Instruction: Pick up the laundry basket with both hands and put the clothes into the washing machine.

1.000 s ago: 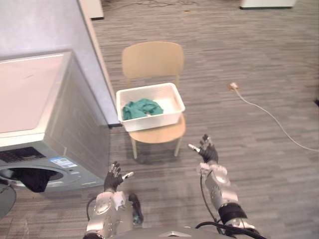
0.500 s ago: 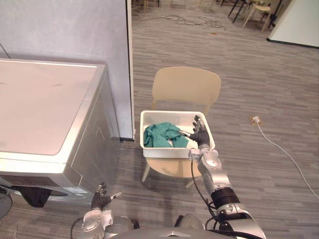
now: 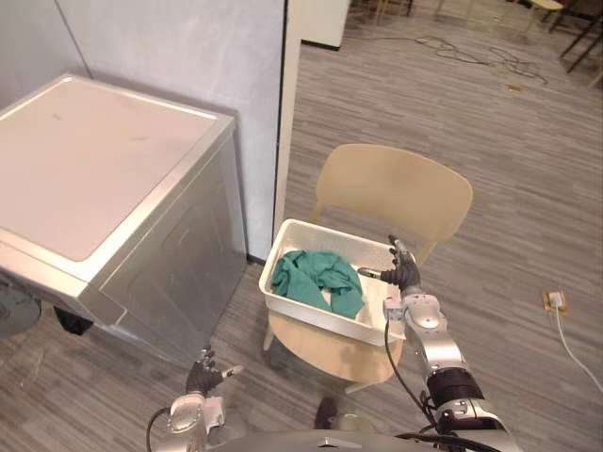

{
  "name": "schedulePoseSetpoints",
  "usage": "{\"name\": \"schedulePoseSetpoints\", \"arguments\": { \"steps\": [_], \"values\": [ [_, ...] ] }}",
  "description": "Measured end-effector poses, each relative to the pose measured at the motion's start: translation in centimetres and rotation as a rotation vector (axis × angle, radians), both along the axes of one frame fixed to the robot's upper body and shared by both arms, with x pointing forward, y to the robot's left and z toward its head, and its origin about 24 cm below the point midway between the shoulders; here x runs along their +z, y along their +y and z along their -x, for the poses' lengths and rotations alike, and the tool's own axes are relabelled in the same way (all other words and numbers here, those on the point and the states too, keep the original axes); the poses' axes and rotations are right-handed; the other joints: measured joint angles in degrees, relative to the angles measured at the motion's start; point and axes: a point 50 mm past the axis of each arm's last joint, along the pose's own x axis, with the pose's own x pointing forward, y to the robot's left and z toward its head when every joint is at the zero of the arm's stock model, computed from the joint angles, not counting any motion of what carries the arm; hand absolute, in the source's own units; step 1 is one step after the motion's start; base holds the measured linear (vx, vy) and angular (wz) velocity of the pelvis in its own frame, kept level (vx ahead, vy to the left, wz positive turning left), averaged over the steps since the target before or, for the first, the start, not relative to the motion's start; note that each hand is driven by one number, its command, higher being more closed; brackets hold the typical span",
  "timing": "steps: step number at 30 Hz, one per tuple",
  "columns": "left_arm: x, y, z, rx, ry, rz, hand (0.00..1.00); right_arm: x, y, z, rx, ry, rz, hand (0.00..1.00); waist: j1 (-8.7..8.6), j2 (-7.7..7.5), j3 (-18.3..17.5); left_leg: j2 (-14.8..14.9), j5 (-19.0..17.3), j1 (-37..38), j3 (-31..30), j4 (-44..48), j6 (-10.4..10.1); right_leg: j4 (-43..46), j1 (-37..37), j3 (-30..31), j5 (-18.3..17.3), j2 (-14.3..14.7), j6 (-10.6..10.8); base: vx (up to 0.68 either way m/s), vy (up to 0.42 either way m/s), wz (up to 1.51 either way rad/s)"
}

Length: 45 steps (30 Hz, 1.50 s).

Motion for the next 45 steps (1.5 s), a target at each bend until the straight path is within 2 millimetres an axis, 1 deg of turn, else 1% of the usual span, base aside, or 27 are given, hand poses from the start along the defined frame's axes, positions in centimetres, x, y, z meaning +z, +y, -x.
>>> {"name": "schedulePoseSetpoints", "arguments": {
  "steps": [1,2,3,4,5,6,7,8,9,11,12,13,14,15,16,21,25,27,29,31,33,34,38,40,42,44,45],
  "values": [
    [0.2,-0.2,-0.4,-0.012,-0.012,0.001,0.0,0.0,0.0,-0.5,0.0,0.008,0.003,0.0,0.39,-0.43,1.1,0.3,1.5,-0.1,1.3,-2.2,-0.5,-0.2,-0.6,-0.6,0.3,-0.3,-0.1,-0.07,-0.077,0.56],
    [0.2,-0.2,-0.5,-0.017,-0.015,0.0,0.0,0.1,0.2,-0.8,0.004,0.01,0.001,0.0,0.92,-0.76,1.4,0.1,2.2,-0.2,1.8,-3.3,-0.5,-0.5,-1.5,-0.5,0.6,-0.5,-0.2,-0.08,-0.041,0.12],
    [0.5,-0.1,-0.8,-0.027,-0.03,-0.002,0.0,0.7,0.7,-1.8,0.02,0.002,0.001,0.0,1.61,-0.95,1.8,-0.6,3.3,-1.9,2.2,-4.6,-0.4,-0.9,-3.4,-0.3,1.5,-0.8,-0.3,-0.09,-0.009,-0.02],
    [0.9,-0.2,-1.3,-0.049,-0.058,-0.007,0.0,1.7,0.9,-2.9,0.024,-0.02,0.005,0.0,1.59,-0.55,3.1,-1.0,4.1,-3.4,2.2,-5.2,0.0,-1.1,-4.9,-0.4,2.4,-1.3,-0.3,-0.09,0.01,-0.01],
    [1.1,-0.2,-1.5,-0.055,-0.067,-0.009,0.0,2.2,1.0,-3.5,0.029,-0.032,0.01,0.0,1.63,-0.27,3.9,-1.3,4.5,-3.8,2.4,-5.3,-0.1,-1.1,-5.5,-0.3,2.8,-1.6,-0.3,-0.09,0.038,0.03],
    [1.6,-0.1,-2.2,-0.058,-0.101,-0.011,0.0,3.6,1.2,-5.0,0.04,-0.053,0.026,0.0,1.7,0.36,5.7,-1.8,5.2,-5.4,3.0,-5.3,0.1,-1.5,-7.0,0.0,4.0,-2.1,-0.3,-0.08,0.053,-0.08],
    [1.8,-0.1,-2.4,-0.059,-0.115,-0.012,0.0,4.2,1.2,-5.7,0.046,-0.058,0.039,0.0,1.79,0.63,6.2,-2.0,5.5,-6.3,3.4,-5.3,0.2,-1.7,-8.1,0.4,4.7,-2.3,-0.3,-0.14,0.106,-0.18],
    [2.6,-0.2,-3.2,-0.06,-0.157,-0.011,0.0,6.1,1.2,-7.4,0.05,-0.075,0.069,0.0,2.18,1.14,7.3,-2.6,6.3,-8.6,4.5,-5.4,0.5,-2.9,-10.8,1.4,6.6,-2.6,-0.2,-0.12,0.102,-0.2],
    [2.9,-0.2,-3.7,-0.062,-0.18,-0.012,0.0,7.0,1.2,-8.0,0.049,-0.085,0.079,0.0,2.32,1.29,8.1,-2.8,6.5,-9.2,5.0,-5.3,0.6,-3.5,-11.4,1.8,7.3,-2.7,-0.3,-0.12,0.115,-0.23],
    [4.2,-0.4,-5.4,-0.065,-0.261,-0.004,0.0,10.5,0.6,-10.2,0.03,-0.128,0.114,0.0,2.56,2.04,12.2,-3.2,7.0,-10.7,5.9,-4.2,0.7,-5.6,-12.1,2.7,9.7,-2.8,-0.1,-0.09,0.079,-0.16],
    [4.5,-0.5,-5.7,-0.068,-0.272,-0.005,0.0,11.1,0.4,-10.5,0.026,-0.133,0.126,0.0,2.73,2.08,12.8,-3.2,7.0,-11.2,6.2,-3.9,0.7,-5.8,-12.4,2.8,10.1,-2.9,-0.1,-0.11,0.065,-0.1],
    [4.8,-0.7,-6.1,-0.076,-0.291,-0.001,0.0,12.5,0.0,-11.1,0.015,-0.147,0.146,0.0,3.05,2.11,13.4,-3.2,7.0,-13.0,6.5,-3.0,0.7,-6.5,-13.7,2.9,10.9,-2.9,-0.1,-0.08,0.045,-0.04],
    [5.0,-0.8,-6.3,-0.079,-0.303,0.004,0.0,13.3,-0.1,-11.4,0.009,-0.157,0.155,0.0,3.09,2.18,13.9,-3.2,7.0,-13.8,6.5,-2.6,0.7,-6.8,-14.1,2.8,11.3,-2.8,-0.2,-0.08,0.046,-0.02],
    [5.6,-1.1,-6.9,-0.085,-0.332,0.013,0.0,14.7,-0.5,-11.7,-0.004,-0.179,0.167,0.0,3.17,2.32,15.5,-3.2,7.0,-14.6,6.5,-1.9,0.7,-7.4,-14.3,2.8,12.0,-2.8,-0.3,-0.1,0.038,0.02],
    [5.8,-1.4,-7.1,-0.084,-0.345,0.024,0.0,15.5,-0.7,-12.0,-0.009,-0.184,0.178,0.0,3.26,2.38,16.0,-3.2,6.9,-15.9,6.4,-1.2,0.8,-7.6,-15.1,2.8,12.4,-2.7,-0.3,-0.1,0.034,0.02],
    [6.4,-2.3,-7.7,-0.073,-0.369,0.086,0.0,17.6,-0.6,-12.8,0.004,-0.182,0.267,0.0,3.47,2.49,16.4,-3.1,7.6,-20.1,6.8,-1.1,1.6,-9.2,-17.9,2.2,14.0,-2.8,-0.5,-0.07,0.019,0.08],
    [8.7,-3.7,-9.1,-0.092,-0.484,0.152,0.0,20.2,-0.6,-13.2,0.016,-0.199,0.384,0.0,3.55,3.3,17.9,-1.8,9.1,-22.4,8.4,-1.4,1.8,-9.6,-19.0,0.2,14.3,-2.9,-0.8,-0.03,-0.003,0.2],
    [9.4,-4.2,-9.3,-0.09,-0.515,0.183,0.0,21.1,-0.3,-13.4,0.03,-0.211,0.429,0.0,3.67,3.43,18.1,-1.7,9.6,-23.5,8.6,-1.6,1.8,-9.6,-19.9,-0.3,14.4,-3.0,-0.9,-0.02,0.002,0.14],
    [10.0,-5.1,-9.5,-0.089,-0.538,0.227,0.0,21.5,0.0,-13.6,0.045,-0.189,0.491,0.0,3.98,3.43,18.2,-1.8,10.3,-24.2,8.6,-2.3,1.8,-9.6,-20.6,-0.7,14.5,-3.1,-0.9,0.01,0.005,0.12],
    [10.2,-6.0,-9.5,-0.105,-0.548,0.262,0.0,21.4,0.5,-13.8,0.075,-0.153,0.572,0.0,5.12,3.43,18.2,-1.7,10.8,-24.4,8.9,-2.6,1.6,-9.6,-20.9,-0.9,14.5,-3.2,-0.9,0.04,-0.006,0.07],
    [10.6,-6.2,-9.6,-0.111,-0.562,0.275,0.0,21.7,0.9,-13.9,0.103,-0.147,0.613,0.0,5.17,3.45,18.2,-1.7,11.2,-24.9,8.8,-3.2,1.5,-9.6,-21.3,-1.4,14.5,-3.2,-0.9,0.02,-0.015,0.12],
    [11.4,-6.6,-9.8,-0.124,-0.596,0.298,0.0,22.3,1.0,-14.0,0.107,-0.139,0.656,0.0,5.27,3.56,18.2,-1.7,11.7,-26.0,8.6,-3.5,1.6,-9.7,-22.2,-2.0,14.5,-3.3,-0.9,0.0,-0.017,0.18],
    [12.3,-7.6,-9.9,-0.155,-0.634,0.354,0.0,22.3,-0.6,-13.8,0.082,-0.086,0.759,0.0,6.4,4.21,18.6,-1.7,13.4,-26.6,9.2,-6.4,1.7,-10.5,-22.7,-3.5,14.6,-3.5,-1.0,-0.01,-0.013,0.22],
    [13.3,-7.9,-10.1,-0.151,-0.673,0.4,0.0,23.4,-1.5,-13.6,0.07,-0.079,0.837,0.0,6.77,4.23,18.6,-1.6,16.5,-28.0,10.6,-10.0,1.8,-11.0,-25.1,-4.3,15.0,-3.6,-1.4,-0.01,-0.019,0.26],
    [13.5,-8.0,-10.1,-0.143,-0.679,0.427,0.0,24.5,-1.7,-13.5,0.06,-0.102,0.884,0.0,6.92,4.23,18.6,-1.6,17.7,-28.2,10.7,-11.5,1.7,-11.0,-26.0,-4.5,15.1,-3.7,-1.5,-0.01,-0.004,0.07],
    [13.9,-8.3,-10.2,-0.149,-0.694,0.453,0.0,24.5,-2.2,-13.4,0.067,-0.08,0.914,0.0,7.55,4.24,18.6,-1.4,17.7,-28.2,11.0,-11.6,1.6,-11.2,-26.0,-4.4,15.1,-3.5,-1.5,0.0,0.0,-0.02],
    [14.2,-8.5,-10.2,-0.153,-0.706,0.479,0.0,24.4,-2.2,-13.3,0.074,-0.077,0.915,1.0,7.67,4.24,18.6,-1.4,17.8,-28.1,11.0,-11.9,1.6,-11.2,-26.1,-4.5,15.1,-3.4,-1.5,0.0,0.0,0.0]
  ]
}}
